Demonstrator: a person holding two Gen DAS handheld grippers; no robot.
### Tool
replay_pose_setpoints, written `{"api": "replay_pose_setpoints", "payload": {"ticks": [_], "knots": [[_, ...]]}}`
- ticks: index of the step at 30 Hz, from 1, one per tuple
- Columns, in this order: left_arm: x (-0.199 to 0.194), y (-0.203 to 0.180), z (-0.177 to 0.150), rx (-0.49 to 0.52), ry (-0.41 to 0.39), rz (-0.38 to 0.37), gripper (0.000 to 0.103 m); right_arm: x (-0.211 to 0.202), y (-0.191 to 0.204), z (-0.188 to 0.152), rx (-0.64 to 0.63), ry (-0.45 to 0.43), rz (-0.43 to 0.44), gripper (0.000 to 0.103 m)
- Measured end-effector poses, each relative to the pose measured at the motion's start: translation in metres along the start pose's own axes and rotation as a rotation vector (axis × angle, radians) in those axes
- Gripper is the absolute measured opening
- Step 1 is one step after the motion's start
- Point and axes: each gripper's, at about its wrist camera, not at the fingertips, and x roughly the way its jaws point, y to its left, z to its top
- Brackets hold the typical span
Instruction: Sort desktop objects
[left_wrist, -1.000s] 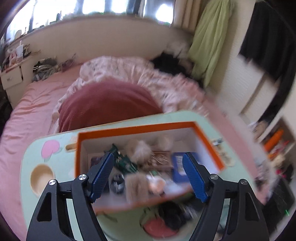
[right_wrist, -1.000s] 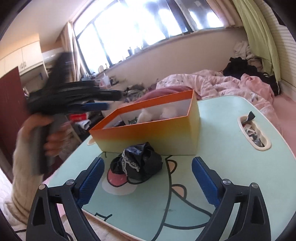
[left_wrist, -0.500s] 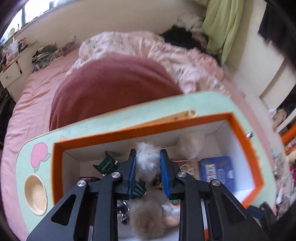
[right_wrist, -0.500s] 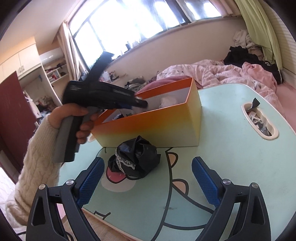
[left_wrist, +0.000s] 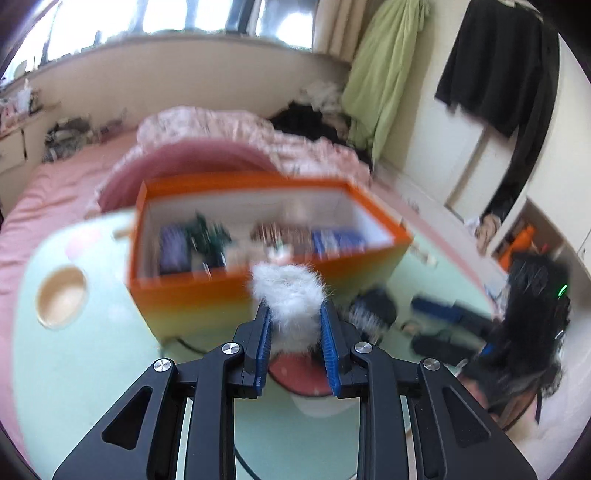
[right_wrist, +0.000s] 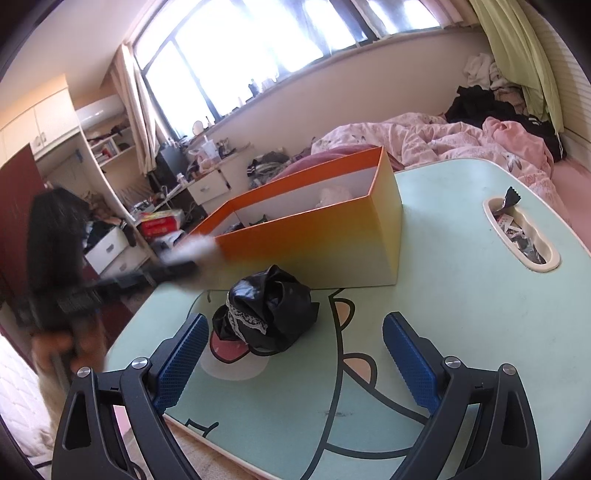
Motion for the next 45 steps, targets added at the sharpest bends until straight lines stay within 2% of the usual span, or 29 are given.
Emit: {"api": "replay_pose_setpoints", "payload": {"ticks": [2,3,4,6,8,9,12,15,17,18,21,26,29,32,34,35,36,37,38,40,42,45], "knots": [[0.011,-0.002,-0.004,0.001,-0.001,0.029,0.037,0.000,0.000,0.001,-0.004,-0.001,-0.003,0.096],[0.011,-0.003,-0.006,-0.006,-0.019,0.055,0.048,0.000,0.001,0.001,-0.008,-0.001,-0.007,0.096],[0.008,-0.003,-0.009,-0.014,-0.040,0.068,0.065,0.000,0.001,0.001,-0.013,-0.001,-0.010,0.096],[-0.009,-0.002,-0.014,-0.042,-0.120,0.083,0.084,-0.001,0.003,0.000,-0.020,-0.001,-0.016,0.096],[-0.021,0.001,-0.018,-0.055,-0.149,0.101,0.084,0.000,0.002,0.000,-0.019,-0.001,-0.017,0.096],[-0.027,0.004,-0.023,-0.061,-0.136,0.118,0.084,0.000,0.002,0.000,-0.018,0.000,-0.017,0.096],[-0.028,0.008,-0.041,-0.053,-0.044,0.177,0.084,-0.001,0.003,0.000,-0.022,0.000,-0.021,0.096],[-0.016,0.006,-0.063,-0.037,0.009,0.215,0.084,-0.001,0.007,-0.001,-0.036,-0.002,-0.034,0.096],[-0.004,-0.003,-0.069,0.029,0.000,0.294,0.093,0.000,0.010,0.000,-0.046,-0.002,-0.043,0.096],[-0.001,-0.005,-0.070,0.031,-0.024,0.301,0.099,0.000,0.010,0.000,-0.050,-0.002,-0.044,0.096],[0.004,-0.007,-0.069,0.034,-0.003,0.269,0.102,0.000,0.009,0.000,-0.051,0.000,-0.048,0.096],[0.006,-0.011,-0.072,0.030,-0.015,0.267,0.102,0.000,0.009,0.002,-0.055,0.002,-0.051,0.096],[0.005,-0.018,-0.072,0.053,-0.018,0.246,0.103,-0.007,0.016,0.006,-0.092,-0.025,-0.067,0.096],[0.004,-0.020,-0.072,0.068,-0.020,0.227,0.103,-0.019,0.025,0.025,-0.142,-0.078,-0.115,0.096],[0.004,-0.020,-0.072,0.069,-0.024,0.225,0.103,-0.020,0.031,0.051,-0.161,-0.077,-0.129,0.095],[0.003,-0.019,-0.072,0.070,-0.029,0.225,0.103,-0.018,0.032,0.063,-0.155,-0.072,-0.141,0.093],[0.004,-0.019,-0.072,0.070,-0.033,0.225,0.103,-0.014,0.033,0.078,-0.147,-0.058,-0.152,0.085],[0.003,-0.019,-0.073,0.072,-0.038,0.225,0.103,-0.006,0.033,0.092,-0.140,-0.026,-0.156,0.073],[0.004,-0.020,-0.072,0.073,-0.041,0.224,0.103,0.005,0.033,0.106,-0.132,0.024,-0.152,0.066],[0.004,-0.020,-0.071,0.075,-0.042,0.223,0.103,0.038,0.031,0.129,-0.099,0.151,-0.118,0.042],[0.004,-0.018,-0.071,0.077,-0.044,0.221,0.103,0.068,0.029,0.139,-0.078,0.234,-0.123,0.040],[0.004,-0.016,-0.070,0.079,-0.045,0.217,0.103,0.107,0.028,0.142,-0.081,0.315,-0.207,0.041]]}}
